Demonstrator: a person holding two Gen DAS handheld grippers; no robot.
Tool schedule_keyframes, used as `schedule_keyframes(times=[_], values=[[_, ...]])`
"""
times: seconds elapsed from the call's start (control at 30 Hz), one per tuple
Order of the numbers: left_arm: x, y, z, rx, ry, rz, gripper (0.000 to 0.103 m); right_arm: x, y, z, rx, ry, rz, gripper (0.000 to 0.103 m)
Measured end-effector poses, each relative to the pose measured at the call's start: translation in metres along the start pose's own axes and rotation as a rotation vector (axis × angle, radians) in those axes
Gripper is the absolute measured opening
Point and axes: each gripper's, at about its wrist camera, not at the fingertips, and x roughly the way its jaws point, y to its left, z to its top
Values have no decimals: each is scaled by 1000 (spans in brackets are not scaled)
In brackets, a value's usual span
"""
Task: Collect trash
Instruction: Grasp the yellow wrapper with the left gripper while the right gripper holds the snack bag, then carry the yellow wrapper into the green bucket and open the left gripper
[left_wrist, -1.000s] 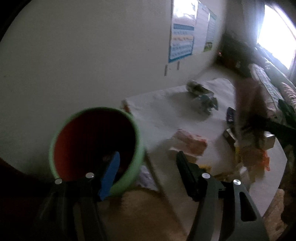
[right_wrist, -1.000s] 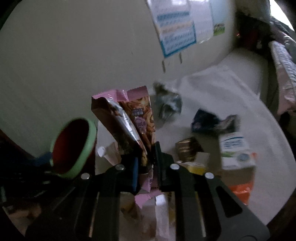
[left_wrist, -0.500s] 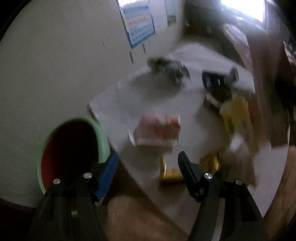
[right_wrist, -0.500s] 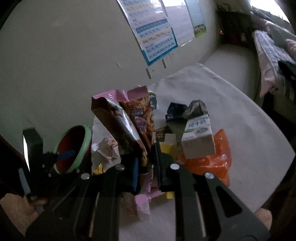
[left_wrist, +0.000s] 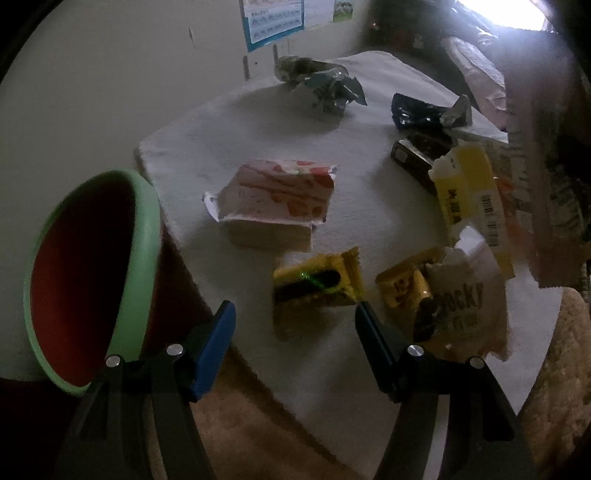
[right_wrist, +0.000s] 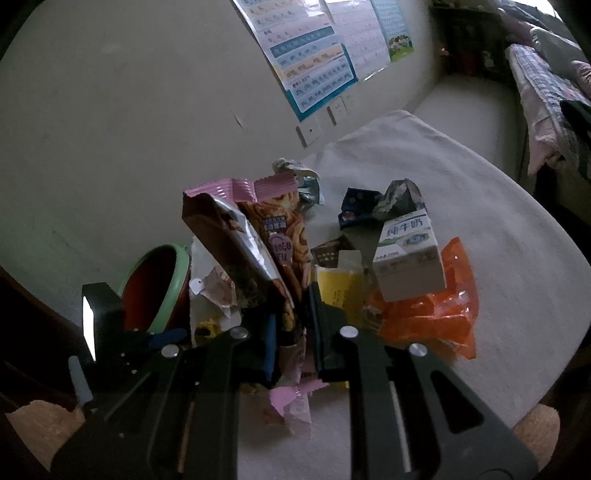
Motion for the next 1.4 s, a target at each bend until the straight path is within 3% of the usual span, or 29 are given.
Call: schedule_keyframes(times=[0.2,0.37,0.47,0.7,0.83,1.07,1.23,1.4], values=[[-2,4,9,-27,-24,-25,64,2,2,-1,-6,11,5,16],[9,2,14,-35,13,-62,64,3,3,-2,-5,18,9,16],[12,-3,15,-21,12,-47,63,4,3,-2,-3,18,9,16],[11,0,13,-45,19,-52,31,1,3,-3,-7,25,7,16],[-19,6,18,-79,-79,-18,27,-2,6,-4,-20,21,5,16],[-103,7,32,-75,-345,103,26,-2,17,-4,-49,28,-6,16],[-134,16,36,-95,-427,146,26,-10,31,-1,-89,11,-14,16],[-150,26,31,-115,-453,162,27,-19,45,6,-115,-9,-9,16]])
